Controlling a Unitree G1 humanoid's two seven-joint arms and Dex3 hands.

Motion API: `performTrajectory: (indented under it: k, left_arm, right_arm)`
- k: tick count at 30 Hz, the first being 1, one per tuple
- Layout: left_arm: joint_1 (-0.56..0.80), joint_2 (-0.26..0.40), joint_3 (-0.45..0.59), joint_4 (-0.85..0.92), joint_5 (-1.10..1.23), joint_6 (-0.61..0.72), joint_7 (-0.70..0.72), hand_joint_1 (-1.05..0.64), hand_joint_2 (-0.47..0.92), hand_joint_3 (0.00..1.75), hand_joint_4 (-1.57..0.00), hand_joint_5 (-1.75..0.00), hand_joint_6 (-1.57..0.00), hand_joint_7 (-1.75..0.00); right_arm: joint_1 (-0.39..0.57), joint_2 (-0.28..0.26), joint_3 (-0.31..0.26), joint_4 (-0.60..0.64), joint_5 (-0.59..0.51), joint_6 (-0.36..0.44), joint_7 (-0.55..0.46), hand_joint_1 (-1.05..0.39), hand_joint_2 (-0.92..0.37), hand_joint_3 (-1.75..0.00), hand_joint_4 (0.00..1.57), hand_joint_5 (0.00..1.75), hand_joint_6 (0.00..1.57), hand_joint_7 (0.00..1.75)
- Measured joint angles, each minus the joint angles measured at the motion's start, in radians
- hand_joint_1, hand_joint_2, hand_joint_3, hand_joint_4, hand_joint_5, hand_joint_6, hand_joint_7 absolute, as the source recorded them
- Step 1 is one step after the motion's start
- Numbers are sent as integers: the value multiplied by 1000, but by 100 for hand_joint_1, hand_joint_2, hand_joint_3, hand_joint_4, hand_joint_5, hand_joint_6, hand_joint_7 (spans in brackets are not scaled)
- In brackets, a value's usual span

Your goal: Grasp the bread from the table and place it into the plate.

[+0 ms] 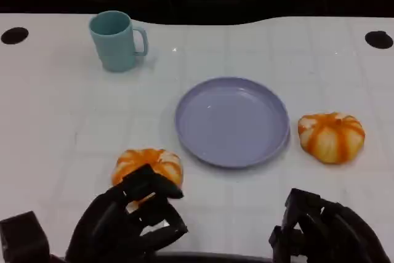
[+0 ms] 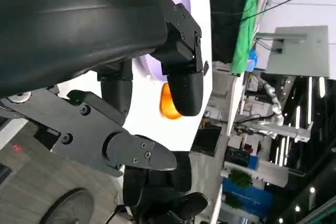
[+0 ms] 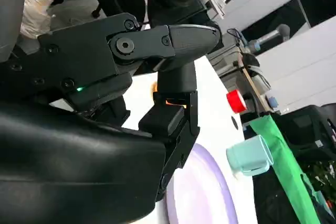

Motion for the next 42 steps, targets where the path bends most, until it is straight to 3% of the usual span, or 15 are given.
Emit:
performTrajectory:
  k: [5, 11, 18, 21, 24, 28, 34, 42]
  left_arm:
    - [5, 9, -7, -44, 88, -82, 40, -65, 92, 6, -33, -101, -44, -23]
    - [6, 41, -11, -89, 222, -142, 124, -63, 92, 4, -27, -92, -40, -11]
    - [-5, 105, -10, -201, 408, -124, 239, -54, 88, 0, -20, -87, -39, -5]
    - [-7, 156, -12, -244, 549, -108, 282, -60, 89, 0, -16, -77, -35, -2]
    - [-14, 218, -18, -306, 716, -81, 319, -65, 92, 1, -19, -53, -27, -1]
    - [-31, 281, -60, -389, 992, -19, 351, -64, 88, 0, -19, -43, -24, 0]
    - [-77, 289, -146, -429, 1255, 90, 352, -66, 86, 0, -18, -39, -24, -1]
    - [-151, 285, -231, -367, 1415, 186, 353, -64, 83, 0, -20, -35, -27, -1]
  right_arm:
    - [2, 0, 3, -17, -2, 0, -3, -69, -92, -26, 85, 161, 74, 135]
    - [2, -2, 5, -17, -19, -2, -5, -70, -92, -25, 84, 162, 75, 137]
    - [0, 2, 9, -17, -18, 2, -13, -70, -92, -25, 83, 164, 74, 139]
    - [-1, 3, 11, -18, -18, 9, -19, -70, -92, -25, 83, 164, 73, 139]
    - [-1, 3, 12, -20, -19, 10, -25, -70, -92, -25, 83, 164, 73, 140]
    - [-1, 3, 15, -25, -19, 15, -29, -70, -92, -25, 82, 165, 73, 142]
    - [-2, 2, 18, -28, -19, 20, -36, -70, -92, -26, 82, 165, 73, 142]
    - [-2, 2, 21, -32, -20, 22, -43, -70, -92, -24, 82, 166, 73, 143]
